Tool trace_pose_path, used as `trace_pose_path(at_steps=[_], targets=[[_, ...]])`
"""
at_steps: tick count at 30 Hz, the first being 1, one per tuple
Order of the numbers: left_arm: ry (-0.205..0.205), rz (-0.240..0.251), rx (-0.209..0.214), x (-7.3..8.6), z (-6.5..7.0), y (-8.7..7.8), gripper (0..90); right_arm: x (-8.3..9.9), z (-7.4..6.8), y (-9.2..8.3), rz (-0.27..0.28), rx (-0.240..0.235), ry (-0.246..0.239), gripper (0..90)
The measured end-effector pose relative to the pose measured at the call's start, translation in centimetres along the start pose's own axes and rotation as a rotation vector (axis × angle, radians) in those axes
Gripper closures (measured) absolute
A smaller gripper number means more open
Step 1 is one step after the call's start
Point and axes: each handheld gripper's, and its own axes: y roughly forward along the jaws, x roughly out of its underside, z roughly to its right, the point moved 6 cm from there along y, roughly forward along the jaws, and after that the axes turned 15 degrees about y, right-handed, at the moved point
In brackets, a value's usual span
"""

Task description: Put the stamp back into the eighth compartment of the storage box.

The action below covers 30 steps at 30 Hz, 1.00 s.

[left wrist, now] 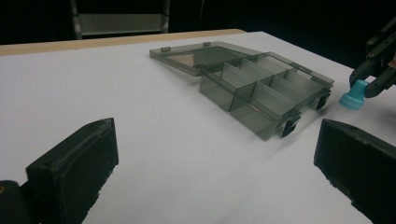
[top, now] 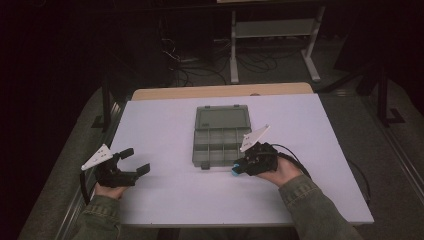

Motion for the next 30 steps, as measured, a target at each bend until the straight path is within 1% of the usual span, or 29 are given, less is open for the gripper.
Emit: trace_pose_path(at_steps=[13,30], targets=[[0.000,0.000,0.000,0.0,0.0,0.0,0.0,-0.8,0.1,-1.0,0.012,0.005,-0.009,70.8],[0.001,0.000,0.001,0.0,0.0,0.0,0.0,-2.3,0.6,-2.9,0.046,0.022,-0.002,70.8]])
